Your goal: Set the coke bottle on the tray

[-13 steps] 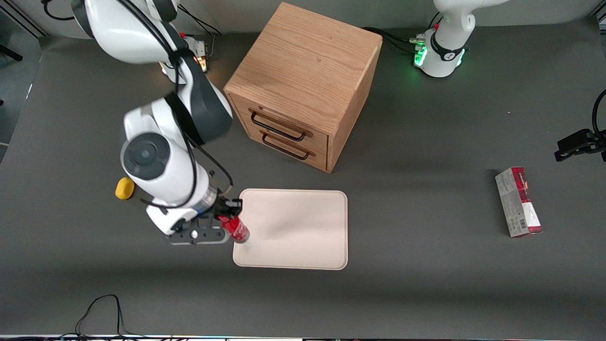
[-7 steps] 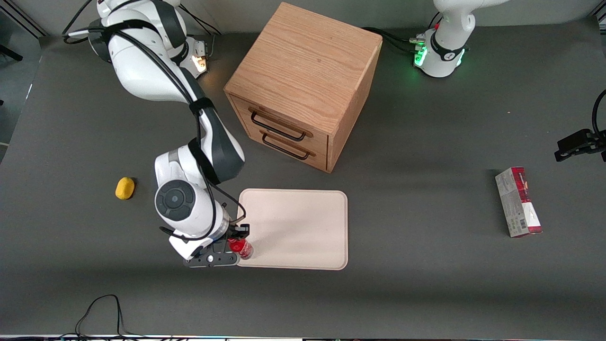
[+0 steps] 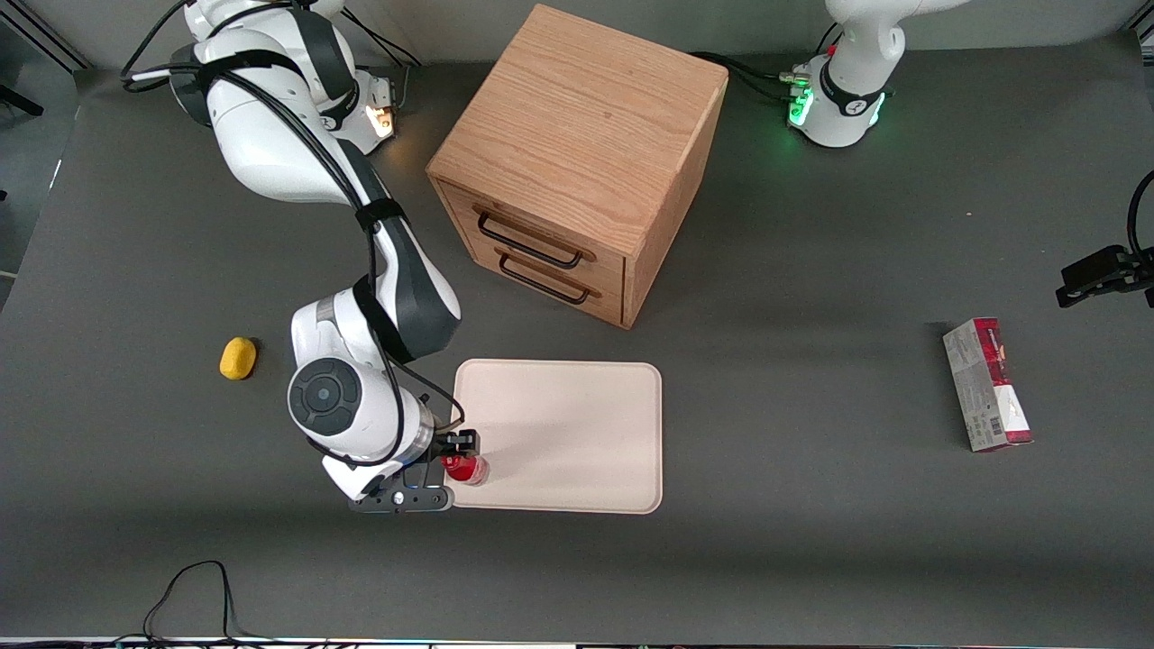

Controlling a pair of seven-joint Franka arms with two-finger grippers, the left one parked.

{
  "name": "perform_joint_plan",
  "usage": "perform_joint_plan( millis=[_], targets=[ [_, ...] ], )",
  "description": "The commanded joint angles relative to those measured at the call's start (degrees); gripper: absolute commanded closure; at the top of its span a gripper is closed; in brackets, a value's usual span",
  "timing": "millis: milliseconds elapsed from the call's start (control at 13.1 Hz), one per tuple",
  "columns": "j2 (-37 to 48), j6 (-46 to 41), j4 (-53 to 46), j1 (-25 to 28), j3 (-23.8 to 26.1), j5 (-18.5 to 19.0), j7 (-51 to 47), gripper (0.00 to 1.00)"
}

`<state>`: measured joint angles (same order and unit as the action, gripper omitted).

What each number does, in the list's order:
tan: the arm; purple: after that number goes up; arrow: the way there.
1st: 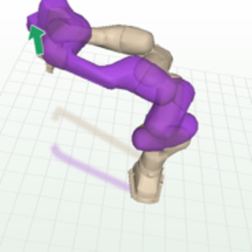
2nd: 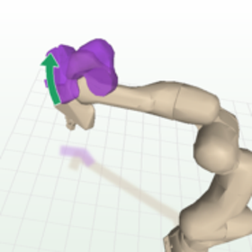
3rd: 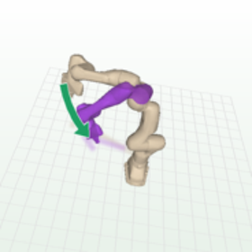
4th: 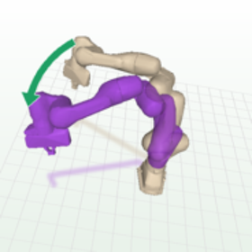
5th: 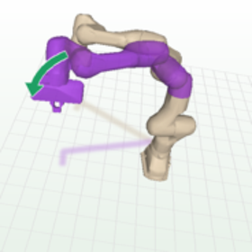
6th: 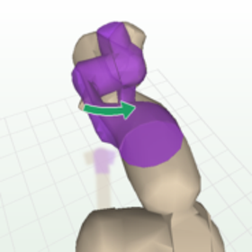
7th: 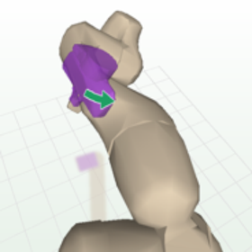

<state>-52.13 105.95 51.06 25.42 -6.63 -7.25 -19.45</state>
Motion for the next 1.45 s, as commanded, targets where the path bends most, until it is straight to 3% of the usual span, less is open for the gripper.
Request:
perform_joint_plan(
  millis=[0,304,533,761,989,1065,1370],
  targets=[
    [6.93,-3.28,2.70,-1.33,-0.31,-1.63,0.03,0.00],
    [25.98,-3.38,22.79,-5.90,-0.49,-1.63,1.08,0.00],
    [41.18,-2.95,39.93,-5.82,-3.92,-0.84,1.43,0.00],
    [53.77,-1.80,53.49,-5.74,-4.71,3.37,1.61,0.00],
    [57.05,-6.09,54.67,-6.43,-4.54,4.34,2.13,0.00],
    [57.66,-7.68,53.97,-9.57,-3.14,5.83,3.61,0.00],
    [57.15,-12.34,48.79,-20.31,5.38,6.11,6.53,0.00]
  ],
)
